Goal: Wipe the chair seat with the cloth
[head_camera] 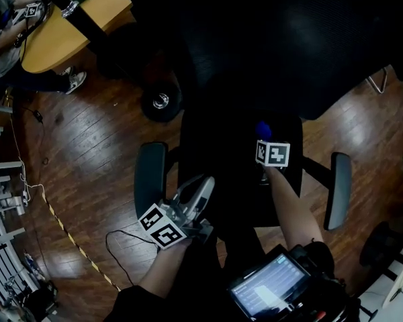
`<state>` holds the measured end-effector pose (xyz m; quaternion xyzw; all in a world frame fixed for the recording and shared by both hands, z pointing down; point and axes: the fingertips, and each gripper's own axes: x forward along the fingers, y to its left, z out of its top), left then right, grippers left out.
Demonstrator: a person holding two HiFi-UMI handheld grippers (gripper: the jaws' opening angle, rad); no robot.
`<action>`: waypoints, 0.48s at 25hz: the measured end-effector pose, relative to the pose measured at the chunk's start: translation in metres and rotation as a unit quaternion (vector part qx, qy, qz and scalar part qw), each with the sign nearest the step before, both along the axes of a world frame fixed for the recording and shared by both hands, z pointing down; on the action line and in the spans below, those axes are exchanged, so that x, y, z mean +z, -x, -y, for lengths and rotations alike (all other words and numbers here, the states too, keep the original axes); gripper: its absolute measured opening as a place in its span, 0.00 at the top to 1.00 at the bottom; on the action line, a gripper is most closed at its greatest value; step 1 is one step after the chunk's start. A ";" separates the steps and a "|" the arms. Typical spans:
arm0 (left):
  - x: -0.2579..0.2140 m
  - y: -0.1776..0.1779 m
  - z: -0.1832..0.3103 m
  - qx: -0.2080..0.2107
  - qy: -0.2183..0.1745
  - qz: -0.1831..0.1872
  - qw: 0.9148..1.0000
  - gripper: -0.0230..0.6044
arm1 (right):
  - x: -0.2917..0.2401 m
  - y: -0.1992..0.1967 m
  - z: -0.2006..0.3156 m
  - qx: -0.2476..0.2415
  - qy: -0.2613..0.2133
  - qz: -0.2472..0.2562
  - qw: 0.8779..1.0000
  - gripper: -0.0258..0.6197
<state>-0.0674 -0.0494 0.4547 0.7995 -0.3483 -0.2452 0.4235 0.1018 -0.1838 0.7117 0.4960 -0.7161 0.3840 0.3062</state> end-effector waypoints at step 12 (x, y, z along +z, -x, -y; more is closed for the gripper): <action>-0.011 0.036 -0.008 -0.049 -0.006 -0.014 0.999 0.98 | -0.001 0.242 -0.070 -0.154 0.031 0.112 0.981 0.89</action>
